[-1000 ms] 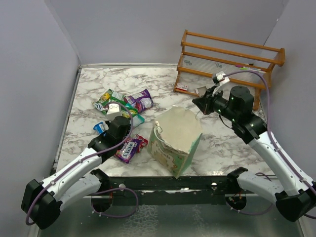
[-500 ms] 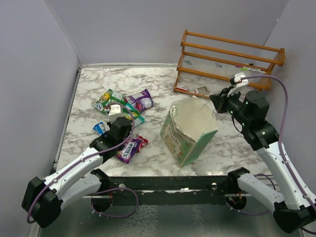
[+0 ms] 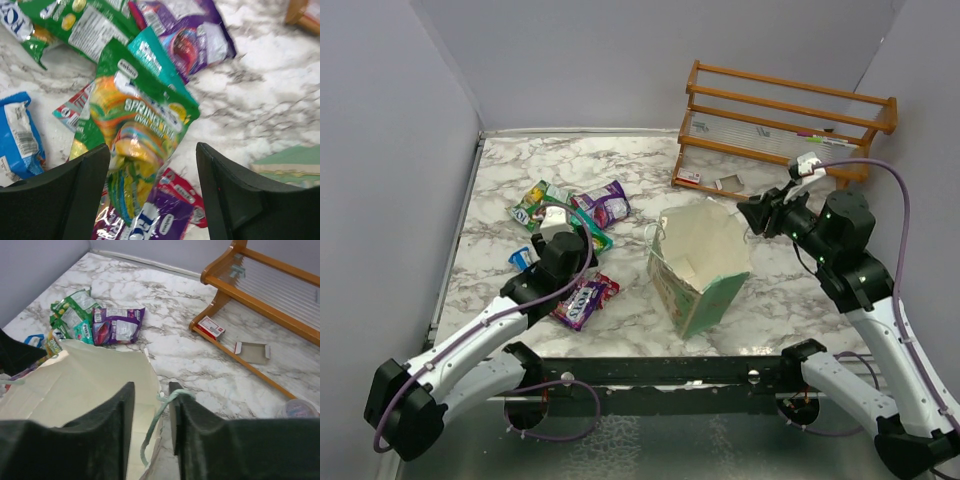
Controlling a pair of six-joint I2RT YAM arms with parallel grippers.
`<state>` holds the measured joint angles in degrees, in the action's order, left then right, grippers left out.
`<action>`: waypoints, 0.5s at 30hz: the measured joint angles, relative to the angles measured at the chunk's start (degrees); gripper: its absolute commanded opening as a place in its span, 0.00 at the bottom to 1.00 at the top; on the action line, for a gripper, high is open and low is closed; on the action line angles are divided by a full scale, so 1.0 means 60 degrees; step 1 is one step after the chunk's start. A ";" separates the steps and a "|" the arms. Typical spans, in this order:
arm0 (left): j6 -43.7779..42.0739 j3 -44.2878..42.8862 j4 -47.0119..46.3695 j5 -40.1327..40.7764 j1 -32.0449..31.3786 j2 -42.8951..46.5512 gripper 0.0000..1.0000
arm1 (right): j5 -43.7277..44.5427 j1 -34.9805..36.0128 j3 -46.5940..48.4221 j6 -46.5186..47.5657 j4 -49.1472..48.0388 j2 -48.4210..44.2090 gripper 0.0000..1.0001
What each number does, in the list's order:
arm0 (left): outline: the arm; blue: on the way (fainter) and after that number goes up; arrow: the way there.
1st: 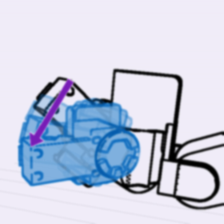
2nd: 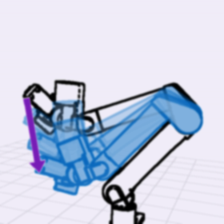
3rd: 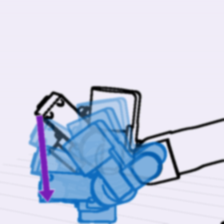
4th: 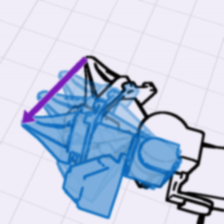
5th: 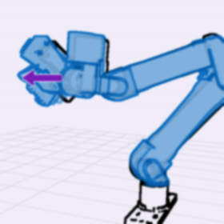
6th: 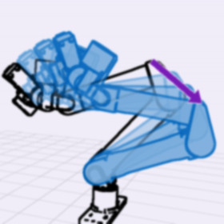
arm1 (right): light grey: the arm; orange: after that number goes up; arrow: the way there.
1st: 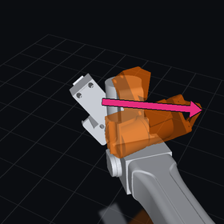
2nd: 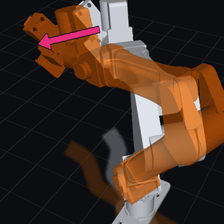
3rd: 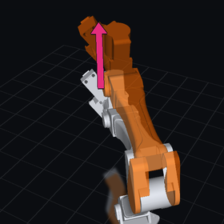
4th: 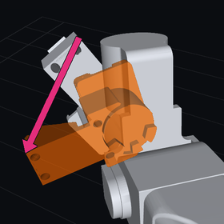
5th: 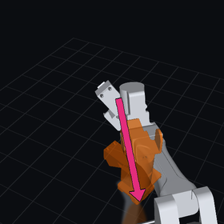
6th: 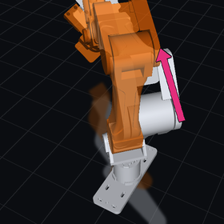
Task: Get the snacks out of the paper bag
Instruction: Place the snack at the center of the board, then reset both arms
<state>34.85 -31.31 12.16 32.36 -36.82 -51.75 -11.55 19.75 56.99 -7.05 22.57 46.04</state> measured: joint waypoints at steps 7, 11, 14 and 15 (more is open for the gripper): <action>-0.0929 -0.1373 -0.0015 -0.0076 0.0000 0.0565 0.91 | -0.0561 0.0000 0.0780 0.0007 0.0310 -0.0055 0.75; -0.1821 -0.2295 -0.0022 -0.0066 0.0000 0.0805 0.91 | -0.0590 0.0000 0.1359 0.0095 0.0514 -0.0229 0.87; -0.2473 -0.3013 0.0000 -0.0055 0.0000 0.0892 0.91 | -0.0543 0.0000 0.1840 0.0215 0.0729 -0.0295 1.00; -0.2677 -0.3275 -0.0011 -0.0051 0.0000 0.0922 0.91 | -0.0488 0.0000 0.1989 0.0248 0.0801 -0.0313 1.00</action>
<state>18.79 -50.96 12.10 32.05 -36.82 -46.22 -14.48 19.75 68.93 -5.56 27.38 44.16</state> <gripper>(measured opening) 0.913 0.908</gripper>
